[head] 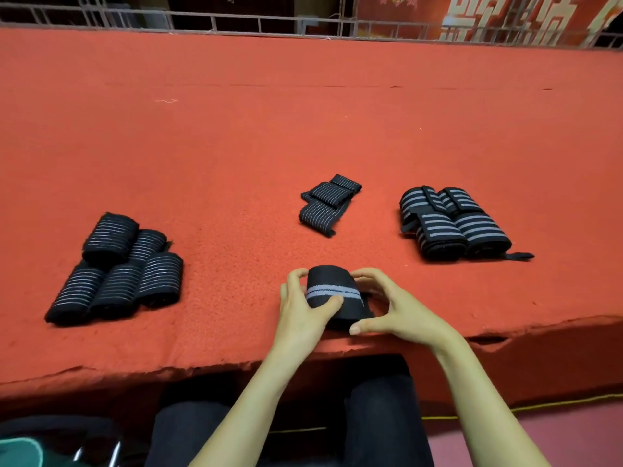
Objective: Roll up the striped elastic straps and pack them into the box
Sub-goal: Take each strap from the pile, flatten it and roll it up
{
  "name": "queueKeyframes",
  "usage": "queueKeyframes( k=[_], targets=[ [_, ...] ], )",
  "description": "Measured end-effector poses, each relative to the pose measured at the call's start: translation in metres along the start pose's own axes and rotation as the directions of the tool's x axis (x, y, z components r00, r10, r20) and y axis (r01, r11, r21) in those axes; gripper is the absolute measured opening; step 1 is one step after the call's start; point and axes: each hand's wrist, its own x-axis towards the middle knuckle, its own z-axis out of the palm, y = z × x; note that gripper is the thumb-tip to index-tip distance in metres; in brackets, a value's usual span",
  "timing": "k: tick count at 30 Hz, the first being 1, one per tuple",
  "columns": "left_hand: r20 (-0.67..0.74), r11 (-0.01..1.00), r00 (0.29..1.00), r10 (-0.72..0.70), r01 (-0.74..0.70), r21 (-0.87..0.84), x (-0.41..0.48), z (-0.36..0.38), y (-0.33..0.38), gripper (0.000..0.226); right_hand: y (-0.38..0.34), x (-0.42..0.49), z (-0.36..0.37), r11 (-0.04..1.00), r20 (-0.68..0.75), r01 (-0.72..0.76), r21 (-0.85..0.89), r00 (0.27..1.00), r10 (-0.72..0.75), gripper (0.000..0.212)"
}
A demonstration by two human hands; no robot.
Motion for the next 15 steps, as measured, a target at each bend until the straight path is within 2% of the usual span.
queueKeyframes(
  k=[4, 9, 13, 15],
  targets=[
    [-0.145, 1.000, 0.989, 0.026, -0.024, 0.015, -0.005, -0.032, -0.004, 0.055, -0.015, 0.019, 0.030, 0.999, 0.063, 0.039, -0.018, 0.997, -0.038, 0.081],
    [-0.346, 0.970, 0.922, 0.173, -0.099, 0.222, -0.004, -0.058, -0.009, 0.057, -0.028, 0.043, 0.064, 0.982, 0.095, 0.107, -0.155, 0.991, -0.093, 0.089],
    [-0.343, 0.910, 0.884, 0.318, -0.182, 0.373, 0.002, -0.053, -0.011, 0.051, -0.029, 0.051, 0.067, 0.979, 0.088, 0.091, -0.185, 0.993, -0.076, 0.085],
    [-0.309, 0.870, 0.869, 0.388, -0.235, 0.433, 0.003, -0.046, -0.011, 0.049, -0.026, 0.049, 0.059, 0.976, 0.061, 0.075, -0.205, 0.996, -0.064, 0.074]
  ],
)
